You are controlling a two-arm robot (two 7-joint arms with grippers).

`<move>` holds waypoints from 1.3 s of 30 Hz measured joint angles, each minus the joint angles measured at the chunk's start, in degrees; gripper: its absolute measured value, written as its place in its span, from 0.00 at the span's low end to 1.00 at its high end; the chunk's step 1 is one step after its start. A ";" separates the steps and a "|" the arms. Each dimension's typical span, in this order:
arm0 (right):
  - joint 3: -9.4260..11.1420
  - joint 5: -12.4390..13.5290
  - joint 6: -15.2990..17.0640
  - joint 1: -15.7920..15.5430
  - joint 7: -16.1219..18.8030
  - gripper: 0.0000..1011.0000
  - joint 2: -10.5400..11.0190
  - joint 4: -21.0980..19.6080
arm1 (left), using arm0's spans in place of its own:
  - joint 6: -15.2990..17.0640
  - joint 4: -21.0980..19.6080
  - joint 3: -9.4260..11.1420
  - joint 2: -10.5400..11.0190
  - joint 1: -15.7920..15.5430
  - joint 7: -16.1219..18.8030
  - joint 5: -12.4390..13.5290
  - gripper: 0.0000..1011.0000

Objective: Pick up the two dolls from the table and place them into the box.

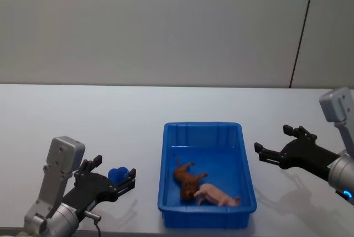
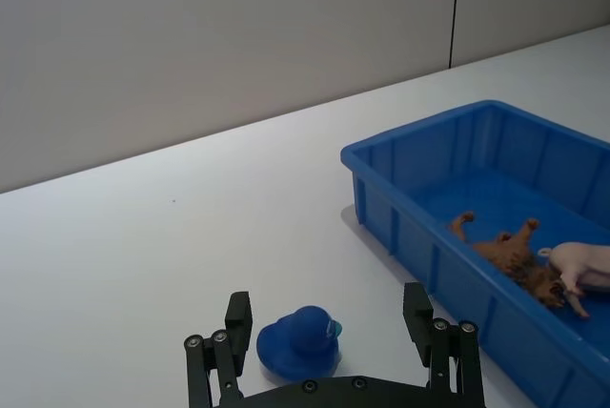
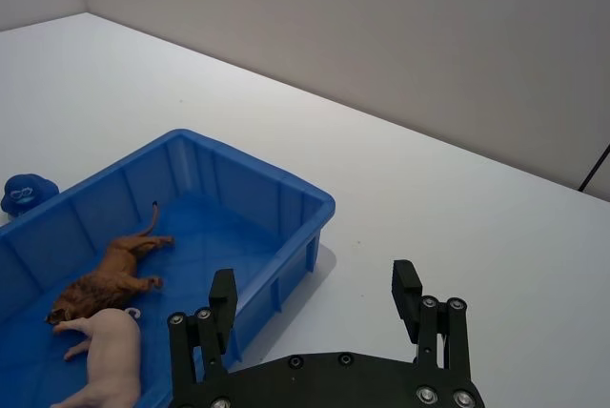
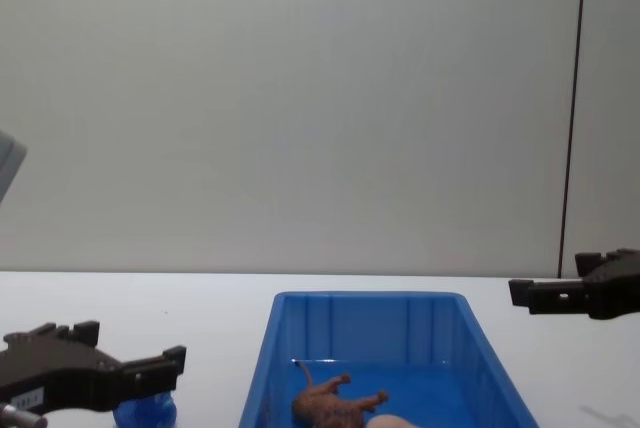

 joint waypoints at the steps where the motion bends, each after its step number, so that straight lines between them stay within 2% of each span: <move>1: 0.01 0.00 -0.01 0.00 0.00 0.99 0.01 0.01 | -0.18 1.19 -0.16 -0.12 -0.47 -1.31 -0.10 0.99; 10: 0.02 0.01 -0.06 0.00 0.00 0.99 0.01 0.04 | -1.24 8.66 -0.97 -1.30 -4.22 -8.12 -0.09 0.99; 19: 0.01 0.01 -0.06 0.00 0.00 0.99 0.01 0.04 | -1.52 16.92 -1.43 -3.04 -9.04 -15.08 1.38 0.99; 27: 0.01 0.00 -0.06 0.00 0.00 0.99 0.01 0.04 | -0.95 21.72 -1.45 -4.34 -12.17 -18.76 2.84 0.99; 34: 0.01 0.01 -0.05 0.00 -0.01 0.99 0.01 0.04 | 0.91 24.68 -1.23 -5.25 -14.54 -21.64 4.67 0.99; 39: 0.01 0.01 -0.05 0.00 0.00 0.99 0.01 0.03 | 2.78 26.10 -0.95 -5.82 -15.94 -23.34 6.15 0.90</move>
